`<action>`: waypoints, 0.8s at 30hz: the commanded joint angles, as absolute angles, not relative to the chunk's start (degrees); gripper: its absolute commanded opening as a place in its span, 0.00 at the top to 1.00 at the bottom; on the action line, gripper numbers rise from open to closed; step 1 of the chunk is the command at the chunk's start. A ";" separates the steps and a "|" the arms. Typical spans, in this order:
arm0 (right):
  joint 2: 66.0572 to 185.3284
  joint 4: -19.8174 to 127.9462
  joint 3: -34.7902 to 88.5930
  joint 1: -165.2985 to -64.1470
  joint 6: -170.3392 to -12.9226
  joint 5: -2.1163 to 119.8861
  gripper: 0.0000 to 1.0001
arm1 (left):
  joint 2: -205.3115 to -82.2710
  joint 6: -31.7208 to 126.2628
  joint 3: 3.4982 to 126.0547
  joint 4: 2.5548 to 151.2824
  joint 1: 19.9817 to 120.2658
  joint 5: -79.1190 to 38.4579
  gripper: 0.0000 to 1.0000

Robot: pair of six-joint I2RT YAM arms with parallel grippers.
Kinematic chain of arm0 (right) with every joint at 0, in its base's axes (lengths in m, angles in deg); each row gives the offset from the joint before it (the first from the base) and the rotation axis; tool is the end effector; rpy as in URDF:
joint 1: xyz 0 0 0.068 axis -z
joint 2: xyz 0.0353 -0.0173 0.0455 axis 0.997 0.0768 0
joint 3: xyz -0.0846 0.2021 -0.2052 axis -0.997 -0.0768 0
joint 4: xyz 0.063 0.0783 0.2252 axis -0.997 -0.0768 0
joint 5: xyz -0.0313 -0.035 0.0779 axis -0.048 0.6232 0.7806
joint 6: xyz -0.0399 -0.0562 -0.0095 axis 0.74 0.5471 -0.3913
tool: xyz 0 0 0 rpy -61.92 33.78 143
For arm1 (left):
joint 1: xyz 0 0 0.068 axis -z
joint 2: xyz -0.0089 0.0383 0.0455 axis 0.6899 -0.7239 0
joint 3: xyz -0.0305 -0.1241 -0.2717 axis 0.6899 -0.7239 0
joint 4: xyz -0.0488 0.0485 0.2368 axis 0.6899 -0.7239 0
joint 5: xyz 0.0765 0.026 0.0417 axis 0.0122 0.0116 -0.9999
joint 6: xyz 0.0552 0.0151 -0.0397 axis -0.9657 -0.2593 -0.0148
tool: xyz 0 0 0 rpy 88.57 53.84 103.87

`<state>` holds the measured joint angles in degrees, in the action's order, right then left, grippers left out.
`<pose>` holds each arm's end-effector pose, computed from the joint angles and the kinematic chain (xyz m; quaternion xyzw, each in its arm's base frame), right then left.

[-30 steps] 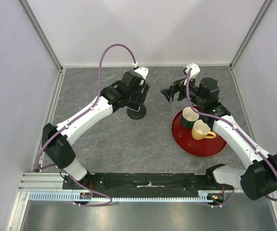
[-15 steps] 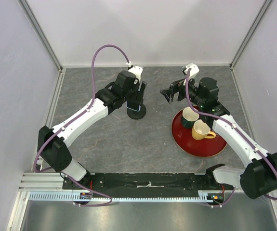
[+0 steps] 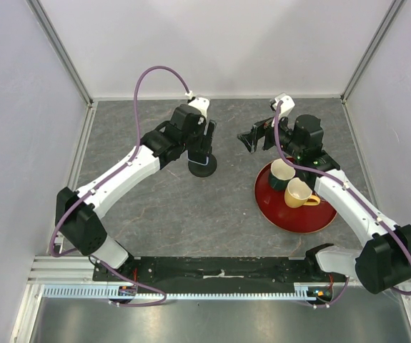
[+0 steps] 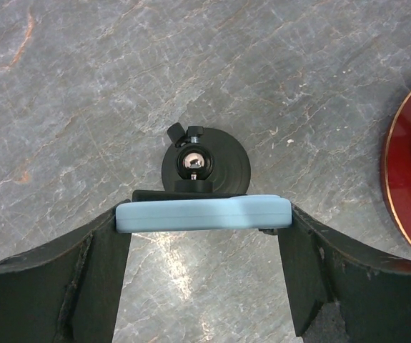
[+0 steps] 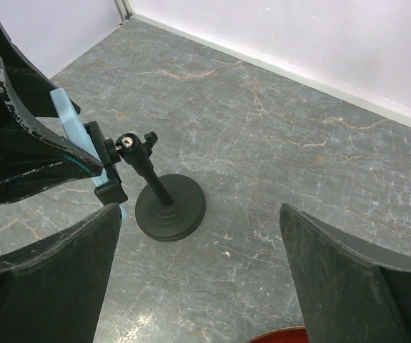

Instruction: Place the phone on the phone stand

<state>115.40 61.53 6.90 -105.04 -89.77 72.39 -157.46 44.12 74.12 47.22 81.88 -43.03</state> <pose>0.2630 0.1145 0.3691 -0.2128 0.7224 0.2716 0.5992 0.2879 -0.2092 0.3608 0.1707 0.8658 -0.0787 0.4637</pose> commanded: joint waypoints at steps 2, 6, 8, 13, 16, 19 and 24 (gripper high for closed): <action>114.66 64.33 6.73 -104.58 -90.62 72.52 0.02 | -153.74 44.57 79.09 44.23 78.36 -51.36 0.98; 114.40 64.42 6.55 -104.41 -90.71 72.43 0.02 | -151.88 45.18 79.53 44.32 71.76 -50.04 0.98; 114.40 64.50 6.46 -104.40 -90.70 72.34 0.02 | -151.71 44.48 79.53 44.58 68.52 -50.39 0.98; 114.84 64.68 6.37 -104.23 -90.62 72.51 0.02 | -152.41 41.77 79.27 50.28 63.41 -52.06 0.98; 115.28 64.77 6.37 -104.23 -90.70 72.51 0.02 | -153.64 36.52 77.78 59.14 59.63 -52.76 0.98; 115.54 64.77 6.37 -104.05 -90.62 72.78 0.02 | -156.09 28.25 75.84 69.76 56.11 -52.50 0.98; 115.89 64.77 6.37 -103.27 -90.53 73.83 0.02 | -161.90 27.17 81.10 72.70 47.24 -44.17 0.98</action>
